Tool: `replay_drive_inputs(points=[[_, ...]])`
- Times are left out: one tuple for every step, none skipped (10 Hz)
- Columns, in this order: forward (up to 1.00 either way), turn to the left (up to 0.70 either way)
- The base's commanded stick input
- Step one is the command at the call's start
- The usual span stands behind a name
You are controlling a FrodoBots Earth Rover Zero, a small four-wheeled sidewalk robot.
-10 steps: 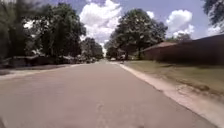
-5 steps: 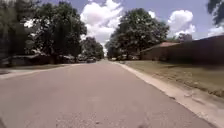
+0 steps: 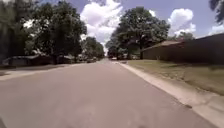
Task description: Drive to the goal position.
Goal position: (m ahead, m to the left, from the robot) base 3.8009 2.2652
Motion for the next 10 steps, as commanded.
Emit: replay_drive_inputs(points=[[0.70, 0.00], [0.70, 0.00], [0.70, 0.00], [0.70, 0.00], [0.70, 0.00], [0.70, 0.00], [0.70, 0.00], [0.70, 0.00], [0.70, 0.00], [0.70, 0.00]])
